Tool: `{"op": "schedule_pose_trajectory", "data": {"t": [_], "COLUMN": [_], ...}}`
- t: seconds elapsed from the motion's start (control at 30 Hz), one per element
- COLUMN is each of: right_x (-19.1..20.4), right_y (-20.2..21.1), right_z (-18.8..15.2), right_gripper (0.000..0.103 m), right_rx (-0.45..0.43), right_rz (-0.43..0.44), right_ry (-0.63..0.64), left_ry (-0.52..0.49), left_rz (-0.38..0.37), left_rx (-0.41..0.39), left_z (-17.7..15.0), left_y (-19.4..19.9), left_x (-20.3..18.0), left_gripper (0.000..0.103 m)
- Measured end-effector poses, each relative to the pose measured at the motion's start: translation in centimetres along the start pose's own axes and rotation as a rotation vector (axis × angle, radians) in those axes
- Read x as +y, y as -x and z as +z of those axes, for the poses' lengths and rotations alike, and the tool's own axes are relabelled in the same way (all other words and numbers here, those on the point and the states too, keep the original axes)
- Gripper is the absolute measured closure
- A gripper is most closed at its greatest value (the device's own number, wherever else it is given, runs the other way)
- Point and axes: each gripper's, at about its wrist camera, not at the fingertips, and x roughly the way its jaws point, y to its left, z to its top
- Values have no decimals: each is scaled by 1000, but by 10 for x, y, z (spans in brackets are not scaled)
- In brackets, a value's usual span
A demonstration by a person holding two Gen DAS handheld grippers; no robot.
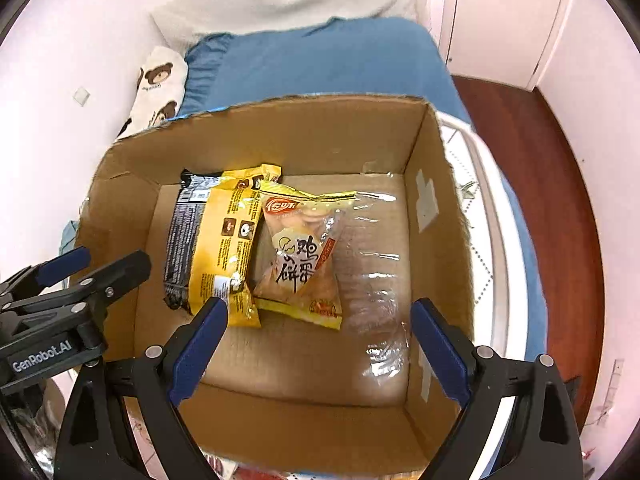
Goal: Organize snacks
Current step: 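Grasp the white Franzzi cookie pack with left tool while right tool grasps red spicy packet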
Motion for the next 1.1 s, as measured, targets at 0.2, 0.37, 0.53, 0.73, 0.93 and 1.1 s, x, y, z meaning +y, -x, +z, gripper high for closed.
{"op": "schedule_pose_trajectory", "data": {"t": [0.2,0.37,0.53,0.73,0.93,1.1], "right_x": [8,16,21,15,-17,-58], "right_y": [28,57,84,87,54,18], "right_z": [-17,-32,-49,-81,-147,-213], "right_gripper": [8,8,8,8,31,41], "right_rx": [-77,-148,-181,-140,-23,79], "right_rz": [-4,1,36,103,150,183], "right_ry": [-10,-7,-20,-51,-157,-358], "left_ry": [-14,-11,-4,1,-37,-132], "left_rz": [2,-17,-32,-40,13,54], "left_rx": [-98,-159,-199,-167,24,211], "left_z": [-16,-30,-46,-79,-144,-192], "left_y": [44,77,104,111,52,-21], "left_x": [-5,-3,-1,8,14,3], "left_gripper": [7,7,7,7,7,10]}}
